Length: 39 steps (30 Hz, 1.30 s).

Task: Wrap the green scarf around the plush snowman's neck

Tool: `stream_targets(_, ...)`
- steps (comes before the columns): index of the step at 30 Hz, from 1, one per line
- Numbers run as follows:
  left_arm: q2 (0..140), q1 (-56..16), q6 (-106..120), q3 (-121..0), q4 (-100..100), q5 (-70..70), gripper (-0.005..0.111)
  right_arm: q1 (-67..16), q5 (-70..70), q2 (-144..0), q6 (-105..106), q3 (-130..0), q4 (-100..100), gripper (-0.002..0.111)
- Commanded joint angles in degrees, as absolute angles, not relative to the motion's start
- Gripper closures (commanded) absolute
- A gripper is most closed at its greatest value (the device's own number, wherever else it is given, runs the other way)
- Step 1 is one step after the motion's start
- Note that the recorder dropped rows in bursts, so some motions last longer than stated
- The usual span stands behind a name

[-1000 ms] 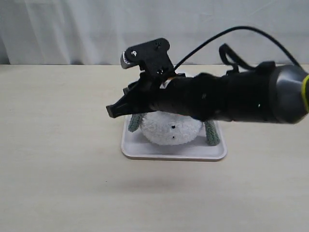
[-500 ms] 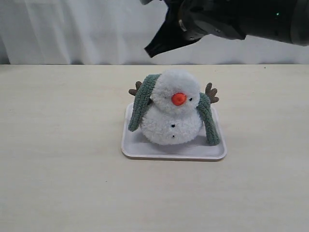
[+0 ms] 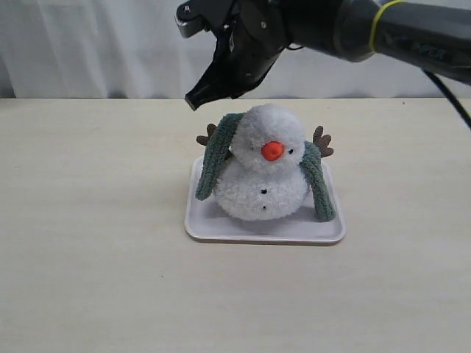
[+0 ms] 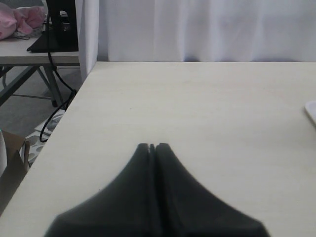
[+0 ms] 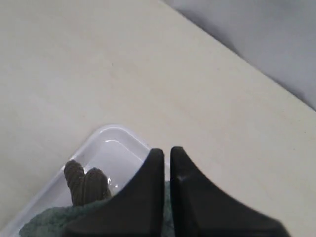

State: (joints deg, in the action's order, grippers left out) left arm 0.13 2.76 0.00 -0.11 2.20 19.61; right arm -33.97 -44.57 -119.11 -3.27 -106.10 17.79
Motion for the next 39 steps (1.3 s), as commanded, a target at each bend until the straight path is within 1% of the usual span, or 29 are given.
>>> stream_targets(1, 0.00, 2.50, 0.00, 0.00, 2.23, 18.95, 0.107, -33.50, -46.90, -121.88, -0.53, -106.62, 17.14, 0.104)
stream_targets(10, 0.00, 2.50, 0.00, 0.00, 2.23, 18.95, 0.107, -33.50, -54.10, -122.39, 2.02, -106.62, 17.14, 0.104)
stream_targets(15, 0.00, 2.50, 0.00, 0.00, 2.23, 18.95, 0.107, -33.50, -55.63, -122.39, 3.73, -106.62, 17.14, 0.104)
stream_targets(22, 0.00, 2.50, 0.00, 0.00, 2.23, 18.95, 0.107, -33.50, -55.56, -122.01, 4.08, -106.62, 16.00, 0.104)
stream_targets(27, 0.00, 2.50, 0.00, 0.00, 2.23, 18.95, 0.107, -33.50, -55.56, -122.77, 10.54, -106.52, 8.94, 0.104)
stream_targets(39, 0.00, 2.50, 0.00, 0.00, 2.23, 18.95, 0.107, -33.50, -55.24, -124.91, 10.93, -106.62, 11.20, 0.104)
